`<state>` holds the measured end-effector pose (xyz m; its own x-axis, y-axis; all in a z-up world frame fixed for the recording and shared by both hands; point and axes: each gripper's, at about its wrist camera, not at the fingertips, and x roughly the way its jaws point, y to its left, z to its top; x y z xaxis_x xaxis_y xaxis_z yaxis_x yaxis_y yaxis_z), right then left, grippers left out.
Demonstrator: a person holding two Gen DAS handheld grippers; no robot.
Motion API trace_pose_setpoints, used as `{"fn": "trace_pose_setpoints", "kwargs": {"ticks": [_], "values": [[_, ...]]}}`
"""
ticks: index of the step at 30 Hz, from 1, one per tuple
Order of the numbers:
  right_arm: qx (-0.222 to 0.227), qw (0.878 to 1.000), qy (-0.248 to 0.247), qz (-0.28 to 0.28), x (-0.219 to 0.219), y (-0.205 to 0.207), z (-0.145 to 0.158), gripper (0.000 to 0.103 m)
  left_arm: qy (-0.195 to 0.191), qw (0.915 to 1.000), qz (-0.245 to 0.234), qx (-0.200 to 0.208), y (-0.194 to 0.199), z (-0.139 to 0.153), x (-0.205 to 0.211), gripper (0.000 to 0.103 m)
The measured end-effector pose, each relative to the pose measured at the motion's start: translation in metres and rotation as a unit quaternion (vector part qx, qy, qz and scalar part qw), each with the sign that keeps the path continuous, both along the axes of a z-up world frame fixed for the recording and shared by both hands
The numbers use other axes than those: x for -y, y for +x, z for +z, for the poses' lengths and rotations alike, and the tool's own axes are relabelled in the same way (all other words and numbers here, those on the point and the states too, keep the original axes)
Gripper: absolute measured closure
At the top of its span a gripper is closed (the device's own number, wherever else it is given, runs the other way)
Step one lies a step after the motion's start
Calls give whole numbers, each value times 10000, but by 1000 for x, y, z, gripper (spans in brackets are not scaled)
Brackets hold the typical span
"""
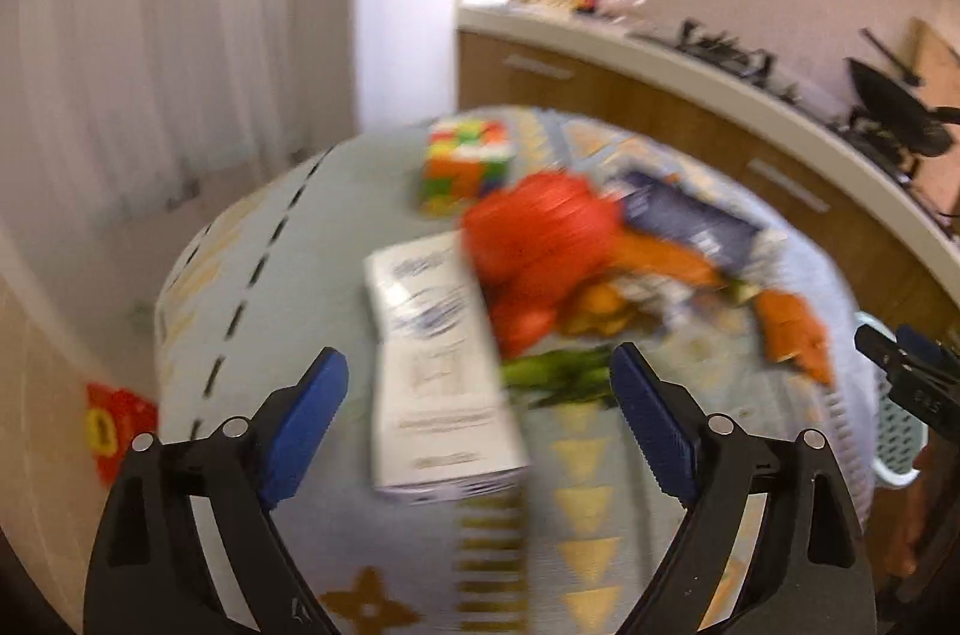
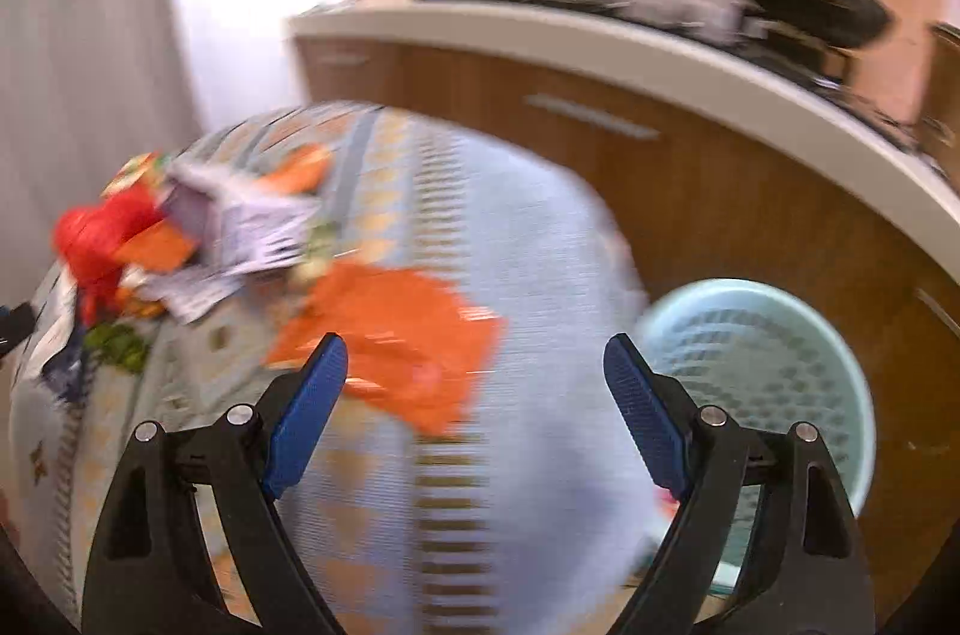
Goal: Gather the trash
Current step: 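Grasp the white milk carton with left gripper while right grasps the orange wrapper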
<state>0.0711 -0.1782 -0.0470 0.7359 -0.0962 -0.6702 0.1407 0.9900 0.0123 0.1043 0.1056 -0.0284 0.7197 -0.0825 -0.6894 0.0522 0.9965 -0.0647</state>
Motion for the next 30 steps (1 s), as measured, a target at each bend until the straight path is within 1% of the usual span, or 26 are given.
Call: {"fn": "trace_pose_setpoints", "kwargs": {"ticks": [2, 4, 7, 8, 9, 10, 11, 12, 13, 16, 18, 21, 23, 24, 25, 26, 28, 29, 30], "values": [[-123, 9997, -51, 203, -16, 11, -6, 20, -86, 9998, 75, -143, 4, -8, -7, 16], [-270, 9991, 4, 332, -22, 19, -14, 20, -151, 9995, 114, -253, 10, -16, -9, 16], [-379, 9989, 90, 251, -13, 31, -21, 19, -17, 9989, 215, -426, 21, -29, 1, 17], [-461, 9984, 235, 219, -7, 38, -24, 18, 33, 9987, 230, -462, 26, -33, 2, 18], [-554, 9975, 390, 190, -2, 42, -27, 17, 84, 9984, 263, -503, 30, -37, 3, 20], [-611, 9965, 538, 198, 0, 45, -29, 15, 106, 9980, 285, -551, 32, -41, 5, 27], [-681, 9952, 674, 209, 3, 50, -31, 15, 79, 9979, 282, -571, 33, -44, 4, 28], [-714, 9946, 730, 183, 3, 51, -33, 12, 18, 9981, 270, -561, 35, -46, 2, 30], [-763, 9940, 762, 154, 3, 55, -36, 9, -23, 9982, 258, -541, 35, -46, 2, 33], [-935, 9915, 895, 134, 2, 65, -44, 9, -73, 9986, 141, -509, 33, -46, 4, 50], [-1087, 9892, 975, 141, 0, 70, -50, 9, 60, 9988, 130, -472, 32, -47, 7, 52], [-1130, 9902, 815, 43, -3, 75, -54, 9, 72, 9992, 104, -381, 28, -48, 7, 52], [-1100, 9913, 724, -19, -6, 75, -54, 15, -19, 9993, 102, -351, 26, -47, 5, 52], [-1084, 9918, 682, -29, -6, 74, -54, 20, -78, 9994, 107, -324, 24, -46, 3, 52], [-1071, 9920, 669, 9, -7, 73, -53, 27, -120, 9994, 120, -293, 21, -45, 2, 52], [-1062, 9921, 665, 43, -7, 74, -52, 31, -154, 9995, 142, -245, 18, -43, 0, 52], [-1042, 9923, 649, 136, -10, 69, -50, 45, -230, 9995, 184, -124, 11, -37, -4, 53], [-1030, 9925, 641, 155, -12, 66, -49, 48, -237, 9995, 212, -79, 9, -34, -5, 53], [-1008, 9927, 646, 177, -13, 63, -47, 57, -241, 9994, 238, -7, 6, -31, -6, 53]]}}
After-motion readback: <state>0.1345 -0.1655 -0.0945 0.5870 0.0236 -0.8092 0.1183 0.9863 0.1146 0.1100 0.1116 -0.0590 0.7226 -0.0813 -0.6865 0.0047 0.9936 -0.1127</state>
